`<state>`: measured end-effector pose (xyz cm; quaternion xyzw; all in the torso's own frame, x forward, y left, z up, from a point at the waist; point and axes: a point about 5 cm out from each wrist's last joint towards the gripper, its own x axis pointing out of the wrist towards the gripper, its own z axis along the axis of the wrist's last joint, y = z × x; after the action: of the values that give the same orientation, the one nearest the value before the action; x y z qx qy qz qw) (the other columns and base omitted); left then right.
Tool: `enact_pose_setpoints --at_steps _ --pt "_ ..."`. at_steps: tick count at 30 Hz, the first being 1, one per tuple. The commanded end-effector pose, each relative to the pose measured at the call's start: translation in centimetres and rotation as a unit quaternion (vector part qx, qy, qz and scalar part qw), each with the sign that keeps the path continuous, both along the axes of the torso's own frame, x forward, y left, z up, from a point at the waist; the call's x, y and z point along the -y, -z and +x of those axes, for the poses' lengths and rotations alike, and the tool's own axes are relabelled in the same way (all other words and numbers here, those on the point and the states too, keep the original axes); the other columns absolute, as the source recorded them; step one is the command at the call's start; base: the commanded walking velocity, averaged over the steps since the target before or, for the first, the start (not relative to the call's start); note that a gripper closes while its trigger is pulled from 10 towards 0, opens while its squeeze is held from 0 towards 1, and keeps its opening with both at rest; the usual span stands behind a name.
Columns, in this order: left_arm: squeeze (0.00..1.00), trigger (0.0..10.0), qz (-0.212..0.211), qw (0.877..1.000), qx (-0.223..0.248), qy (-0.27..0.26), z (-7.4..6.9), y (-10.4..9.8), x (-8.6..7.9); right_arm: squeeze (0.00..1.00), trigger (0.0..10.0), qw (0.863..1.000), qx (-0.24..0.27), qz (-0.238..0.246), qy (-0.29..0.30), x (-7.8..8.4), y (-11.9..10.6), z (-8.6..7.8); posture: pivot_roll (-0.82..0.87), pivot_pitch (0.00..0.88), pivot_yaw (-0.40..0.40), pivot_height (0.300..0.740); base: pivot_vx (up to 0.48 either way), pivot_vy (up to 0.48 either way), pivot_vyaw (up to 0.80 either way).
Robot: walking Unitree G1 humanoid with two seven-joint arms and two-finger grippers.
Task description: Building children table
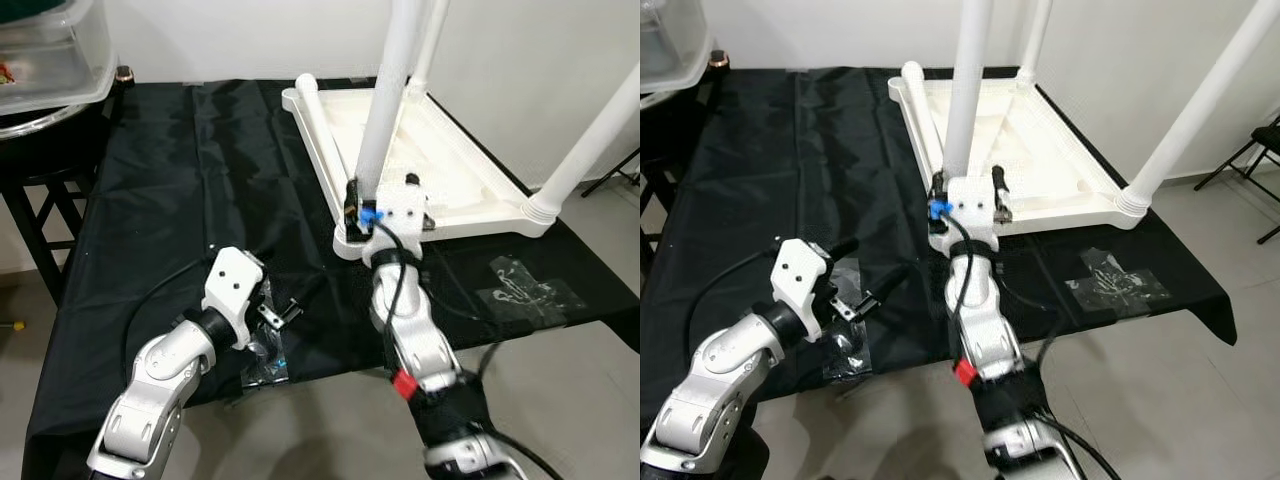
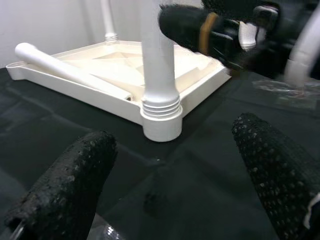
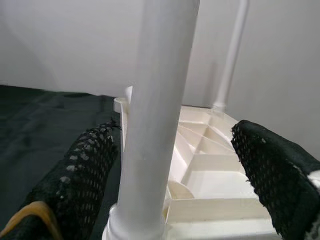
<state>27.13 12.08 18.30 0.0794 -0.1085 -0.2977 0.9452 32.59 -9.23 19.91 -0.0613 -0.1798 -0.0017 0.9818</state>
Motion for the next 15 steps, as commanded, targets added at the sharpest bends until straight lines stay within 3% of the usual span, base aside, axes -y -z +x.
enact_pose_setpoints --at_steps 1,8,10,13,14,15 --pt "0.00 10.0 0.004 1.000 -0.012 -0.005 -0.1 0.8 -0.1 0.00 10.0 1.000 0.006 -0.008 -0.006 0.1 0.1 -0.5 0.07 0.088 -0.068 0.740 0.000 0.000 0.00" --pt "0.00 10.0 0.005 1.000 -0.017 -0.017 -0.4 1.3 -0.2 0.00 10.0 1.000 -0.005 -0.013 -0.020 0.9 1.2 -1.7 0.08 0.081 -0.069 0.740 0.000 0.000 0.00" --pt "0.00 10.0 0.003 0.998 -0.043 -0.044 -2.1 3.0 0.2 0.00 10.0 0.998 -0.034 -0.024 -0.043 1.8 2.8 -3.5 0.08 0.060 -0.061 0.740 0.000 0.000 0.00" --pt "0.00 10.0 -0.005 0.996 -0.064 -0.055 -3.3 4.0 0.6 0.00 10.0 0.997 -0.048 -0.037 -0.055 2.0 3.5 -4.5 0.08 0.054 -0.057 0.740 0.000 0.000 0.00" --pt "0.00 10.0 -0.016 0.993 -0.095 -0.068 -5.1 5.4 1.4 0.00 10.0 0.995 -0.075 -0.036 -0.062 2.4 4.7 -5.7 0.07 0.042 -0.051 0.740 0.000 0.000 0.80" --pt "0.00 10.0 -0.016 0.993 -0.095 -0.068 -5.1 5.4 1.4 0.00 10.0 0.995 -0.075 -0.036 -0.062 2.4 4.7 -5.7 0.07 0.042 -0.051 0.740 0.000 0.000 0.80"
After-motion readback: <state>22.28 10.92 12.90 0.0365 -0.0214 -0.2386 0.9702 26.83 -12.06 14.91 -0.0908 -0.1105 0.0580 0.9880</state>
